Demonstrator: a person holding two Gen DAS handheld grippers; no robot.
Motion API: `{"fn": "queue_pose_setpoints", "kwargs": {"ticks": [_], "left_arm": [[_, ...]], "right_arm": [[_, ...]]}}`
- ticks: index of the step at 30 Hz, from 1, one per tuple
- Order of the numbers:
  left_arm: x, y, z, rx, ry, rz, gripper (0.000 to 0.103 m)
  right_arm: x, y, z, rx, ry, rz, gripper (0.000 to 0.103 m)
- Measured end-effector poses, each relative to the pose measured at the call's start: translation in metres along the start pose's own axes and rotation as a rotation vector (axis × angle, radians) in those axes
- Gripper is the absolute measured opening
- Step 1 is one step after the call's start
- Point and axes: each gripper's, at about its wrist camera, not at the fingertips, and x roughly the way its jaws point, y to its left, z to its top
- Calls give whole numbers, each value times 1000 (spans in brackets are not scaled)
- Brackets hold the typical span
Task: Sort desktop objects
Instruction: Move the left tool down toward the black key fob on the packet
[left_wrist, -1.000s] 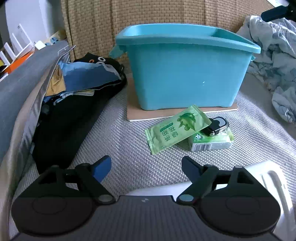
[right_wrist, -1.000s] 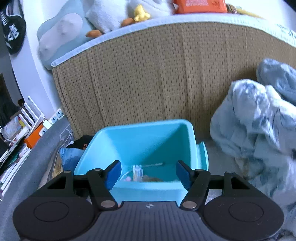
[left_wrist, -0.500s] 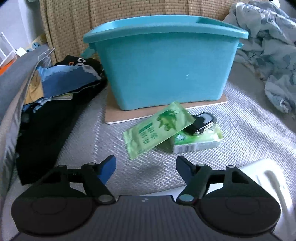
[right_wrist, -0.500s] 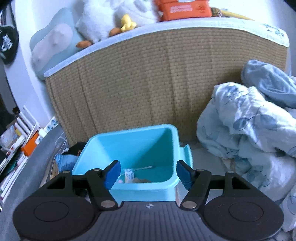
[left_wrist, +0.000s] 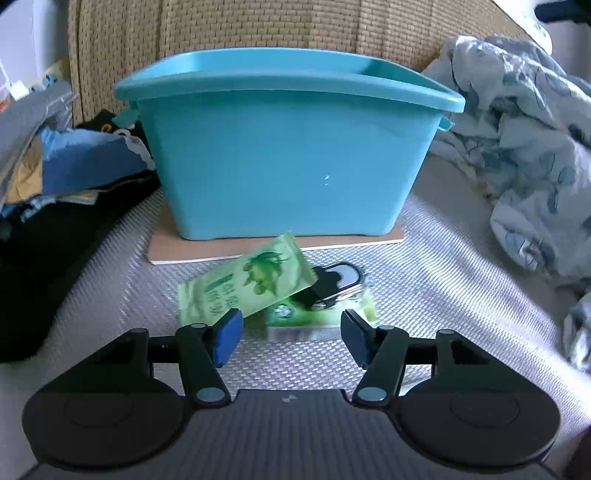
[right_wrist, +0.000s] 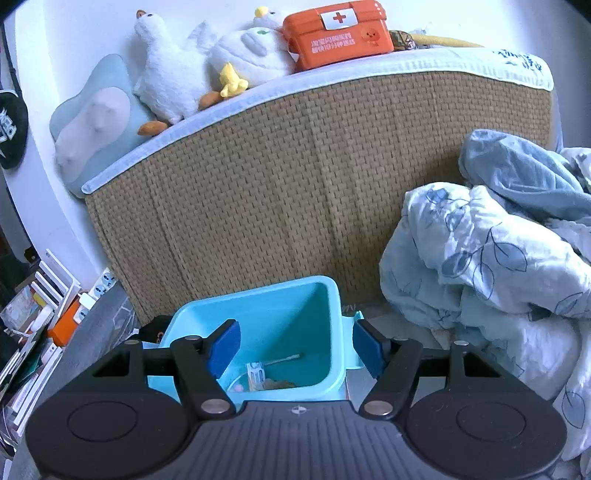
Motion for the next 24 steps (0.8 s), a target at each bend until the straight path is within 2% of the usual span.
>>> {"fn": "queue_pose_setpoints", "kwargs": {"ticks": [10, 14, 19, 24], "left_arm": [[8, -10, 0, -30, -31, -17, 62], [3, -13, 0, -12, -60, -3, 62], [8, -22, -2, 19, -53, -32, 62], [16, -31, -2, 43, -56, 2, 62]], "right_arm": [[-7, 14, 1, -96, -27, -8, 71], [-6, 14, 1, -90, -32, -5, 71], [-3, 12, 0, -76, -17, 3, 71], [-3, 14, -1, -89, -13, 2, 71]]}}
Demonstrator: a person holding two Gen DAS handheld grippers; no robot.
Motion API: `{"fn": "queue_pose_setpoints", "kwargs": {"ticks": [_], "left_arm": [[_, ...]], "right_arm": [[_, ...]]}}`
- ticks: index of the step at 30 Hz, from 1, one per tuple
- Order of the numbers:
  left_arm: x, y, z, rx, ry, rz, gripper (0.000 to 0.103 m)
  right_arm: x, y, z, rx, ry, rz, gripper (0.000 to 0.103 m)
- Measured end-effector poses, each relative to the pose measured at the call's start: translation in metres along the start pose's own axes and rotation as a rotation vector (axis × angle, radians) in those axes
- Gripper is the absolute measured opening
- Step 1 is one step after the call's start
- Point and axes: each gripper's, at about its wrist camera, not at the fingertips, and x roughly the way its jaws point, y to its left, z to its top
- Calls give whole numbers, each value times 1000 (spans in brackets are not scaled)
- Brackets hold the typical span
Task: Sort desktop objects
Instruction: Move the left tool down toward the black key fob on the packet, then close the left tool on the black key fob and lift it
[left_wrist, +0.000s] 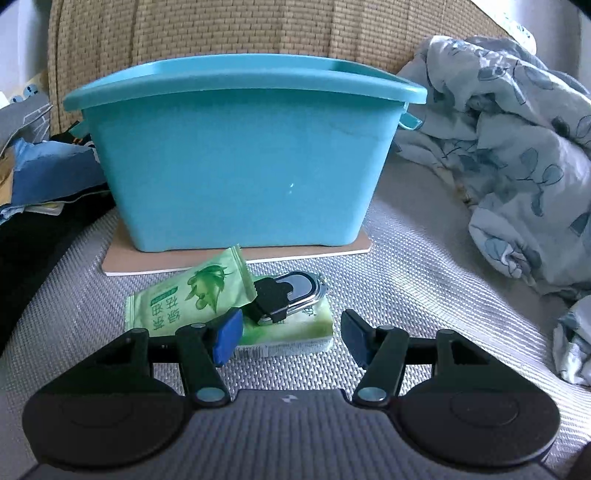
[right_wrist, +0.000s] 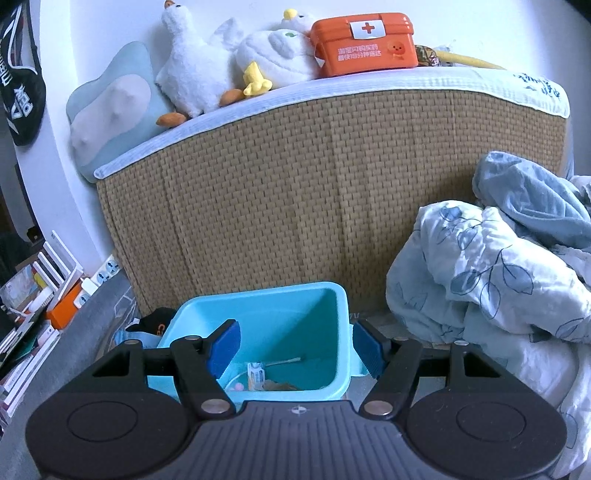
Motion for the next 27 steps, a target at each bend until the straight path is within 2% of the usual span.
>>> {"fn": "queue_pose_setpoints", "kwargs": {"ticks": [3, 9, 11, 13, 16, 27], "left_arm": [[3, -5, 2, 17, -1, 32, 62], [8, -7, 5, -14, -13, 49, 62], [10, -8, 5, -15, -19, 47, 70], [12, -10, 3, -6, -27, 50, 72], [16, -14, 2, 13, -40, 74, 73], [26, -18, 1, -25, -101, 121, 73]], "right_arm": [[1, -2, 0, 6, 2, -4, 71], [4, -3, -1, 11, 12, -3, 71], [4, -2, -1, 8, 14, -3, 71], [4, -2, -1, 10, 16, 3, 71], [5, -2, -1, 24, 21, 16, 71], [4, -11, 0, 73, 17, 31, 71]]}}
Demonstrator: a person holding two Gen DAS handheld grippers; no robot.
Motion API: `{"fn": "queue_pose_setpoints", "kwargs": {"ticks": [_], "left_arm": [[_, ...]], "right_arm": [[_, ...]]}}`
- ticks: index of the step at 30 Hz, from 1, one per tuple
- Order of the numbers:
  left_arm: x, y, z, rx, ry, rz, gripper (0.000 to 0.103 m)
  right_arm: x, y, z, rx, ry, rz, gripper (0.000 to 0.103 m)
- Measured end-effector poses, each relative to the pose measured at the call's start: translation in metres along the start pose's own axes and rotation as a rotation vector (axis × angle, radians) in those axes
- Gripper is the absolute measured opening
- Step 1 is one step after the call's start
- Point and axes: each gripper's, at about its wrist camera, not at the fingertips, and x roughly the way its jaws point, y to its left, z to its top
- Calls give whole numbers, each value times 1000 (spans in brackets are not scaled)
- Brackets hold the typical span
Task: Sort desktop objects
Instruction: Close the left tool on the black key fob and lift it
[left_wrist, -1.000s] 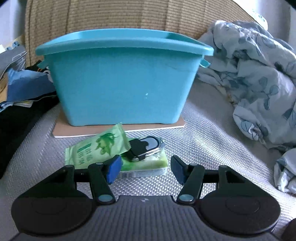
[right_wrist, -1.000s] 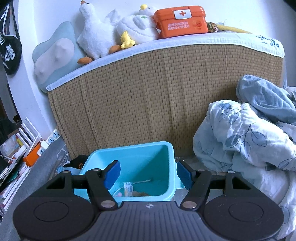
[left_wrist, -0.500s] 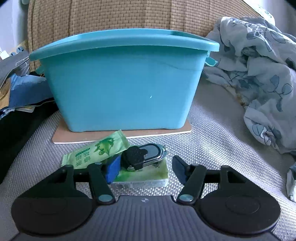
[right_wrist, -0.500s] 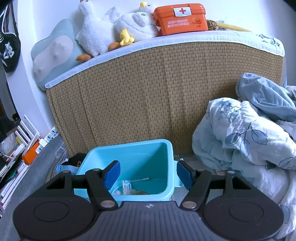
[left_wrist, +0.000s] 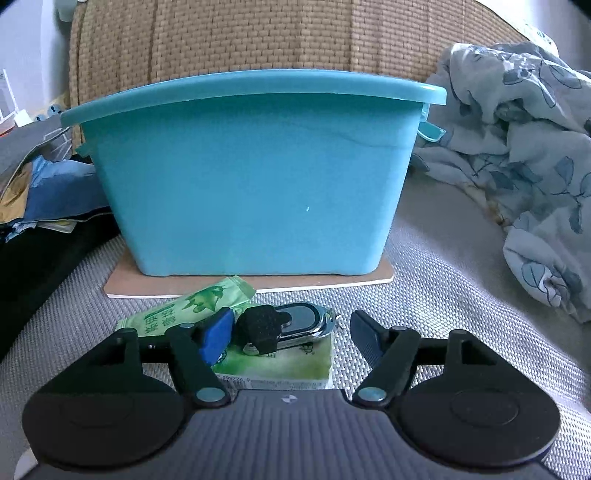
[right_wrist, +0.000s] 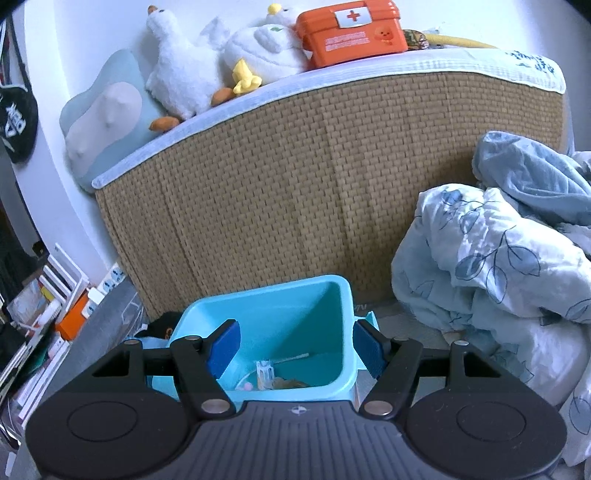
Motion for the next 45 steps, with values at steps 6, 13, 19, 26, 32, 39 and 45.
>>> {"fn": "queue_pose_setpoints", "kwargs": {"ticks": [6, 13, 19, 26, 32, 39, 45], "left_arm": [[3, 0, 2, -8, 8, 11, 71], [0, 5, 1, -23, -1, 23, 62], [-4, 5, 2, -28, -9, 21, 62], [-8, 7, 1, -45, -26, 21, 62], [-16, 13, 3, -73, -37, 12, 62], [-29, 17, 11, -70, -74, -6, 62], [-44, 19, 20, -41, -108, -16, 62]], "right_arm": [[1, -4, 1, 22, 1, -9, 71], [2, -1, -1, 6, 1, -22, 71], [1, -4, -1, 14, -1, -33, 71], [3, -4, -2, 15, 6, -31, 71], [4, -3, -4, 6, 9, -39, 71], [3, -5, -4, 12, 11, -41, 71], [5, -10, -5, 25, 18, -49, 71]]}}
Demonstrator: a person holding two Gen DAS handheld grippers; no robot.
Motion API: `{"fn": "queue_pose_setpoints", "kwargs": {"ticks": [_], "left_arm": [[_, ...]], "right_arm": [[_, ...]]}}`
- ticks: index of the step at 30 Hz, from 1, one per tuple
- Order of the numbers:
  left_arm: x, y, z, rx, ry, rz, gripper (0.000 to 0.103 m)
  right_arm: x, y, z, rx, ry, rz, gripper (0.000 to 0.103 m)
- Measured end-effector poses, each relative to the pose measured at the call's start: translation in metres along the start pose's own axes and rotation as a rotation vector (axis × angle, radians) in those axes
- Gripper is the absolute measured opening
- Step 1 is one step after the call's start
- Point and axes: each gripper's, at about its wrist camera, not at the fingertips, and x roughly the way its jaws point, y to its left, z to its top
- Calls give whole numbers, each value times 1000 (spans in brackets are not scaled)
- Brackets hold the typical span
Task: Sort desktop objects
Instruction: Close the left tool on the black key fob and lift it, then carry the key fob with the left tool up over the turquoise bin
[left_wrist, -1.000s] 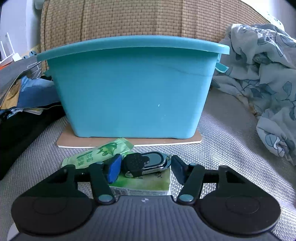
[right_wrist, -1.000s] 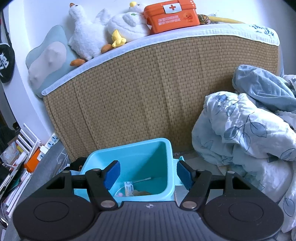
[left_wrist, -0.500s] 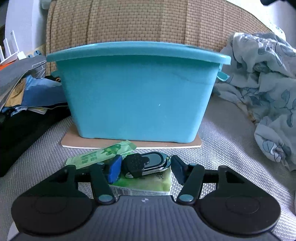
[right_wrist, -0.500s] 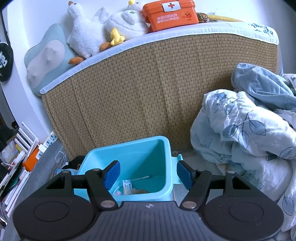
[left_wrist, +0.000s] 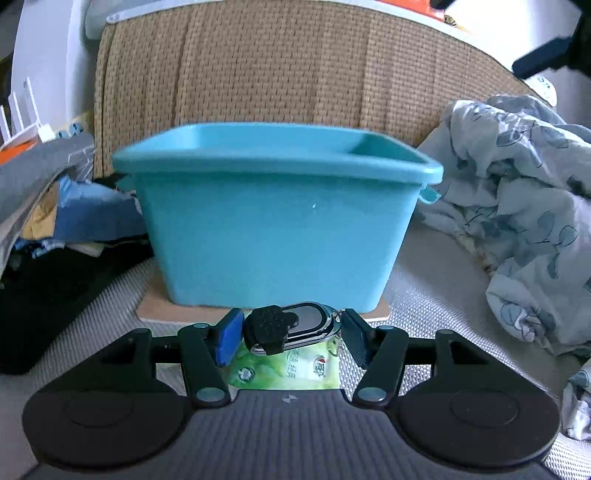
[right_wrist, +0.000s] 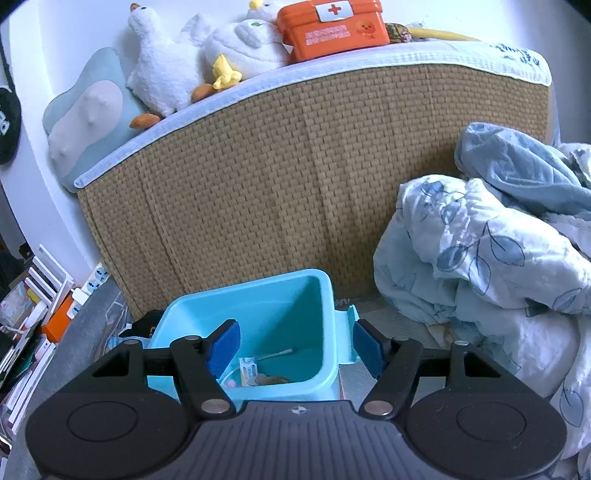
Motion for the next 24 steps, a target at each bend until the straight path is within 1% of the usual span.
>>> {"fn": "queue_pose_setpoints", "kwargs": {"ticks": [5, 15, 24], "left_arm": [[-11, 7, 14, 4, -27, -7, 62], [-32, 21, 54, -6, -98, -4, 62], [-45, 32, 87, -13, -149, 4, 62]], "right_arm": [[3, -2, -2, 10, 21, 2, 71], [9, 9, -9, -54, 57, -8, 71], [13, 15, -13, -95, 71, -23, 71]]}}
